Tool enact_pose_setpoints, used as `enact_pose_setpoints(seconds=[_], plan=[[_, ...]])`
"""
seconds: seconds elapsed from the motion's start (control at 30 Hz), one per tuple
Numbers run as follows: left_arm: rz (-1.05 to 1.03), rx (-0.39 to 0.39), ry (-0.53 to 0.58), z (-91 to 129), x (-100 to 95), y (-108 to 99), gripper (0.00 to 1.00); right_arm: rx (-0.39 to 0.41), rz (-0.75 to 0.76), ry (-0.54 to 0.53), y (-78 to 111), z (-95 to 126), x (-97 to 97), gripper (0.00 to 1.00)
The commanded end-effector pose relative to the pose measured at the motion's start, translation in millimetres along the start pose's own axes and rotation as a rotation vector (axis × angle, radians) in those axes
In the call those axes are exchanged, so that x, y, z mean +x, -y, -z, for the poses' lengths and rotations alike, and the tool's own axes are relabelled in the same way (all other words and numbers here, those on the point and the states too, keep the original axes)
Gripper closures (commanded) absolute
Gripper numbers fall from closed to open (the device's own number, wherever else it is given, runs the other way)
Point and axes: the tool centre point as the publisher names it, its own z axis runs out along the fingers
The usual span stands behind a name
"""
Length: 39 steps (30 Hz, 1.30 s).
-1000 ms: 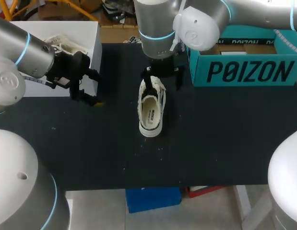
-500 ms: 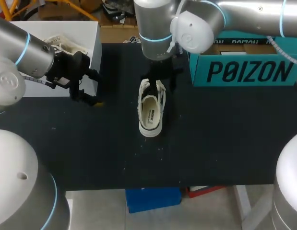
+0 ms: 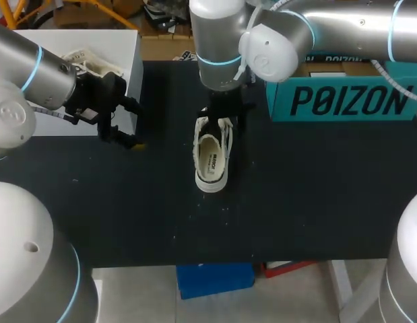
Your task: Take the shoe out of the shoebox, open the shoe tongue, remove and reinsert the insole, then place the shoe into the shoebox
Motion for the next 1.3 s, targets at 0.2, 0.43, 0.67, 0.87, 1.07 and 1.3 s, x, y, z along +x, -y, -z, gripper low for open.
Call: enact_pose_setpoints(seconds=[0.2, 0.43, 0.67, 0.87, 1.07, 1.3], plan=[[0.001, -0.006, 0.002, 0, 0.9, 1, 0.00, 0.015, 0.001, -0.008, -2.6, -22, 2.7, 0.51], [0.001, -0.006, 0.002, 0, 0.9, 1, 0.00, 0.017, 0.005, -0.015, -6.3, -34, 4.5, 0.49], [0.001, -0.006, 0.002, 0, 0.9, 1, 0.00, 0.012, 0.023, -0.033, -4.9, -42, 8.5, 1.00], [0.001, -0.006, 0.002, 0, 0.9, 1, 0.00, 0.000, 0.023, -0.053, -5.3, -40, 10.0, 1.00], [0.001, -0.006, 0.002, 0, 0.9, 1, 0.00, 0.000, 0.023, -0.053, -5.3, -40, 10.0, 1.00], [0.001, -0.006, 0.002, 0, 0.9, 1, 0.00, 0.000, 0.023, -0.053, -5.3, -40, 10.0, 1.00]])
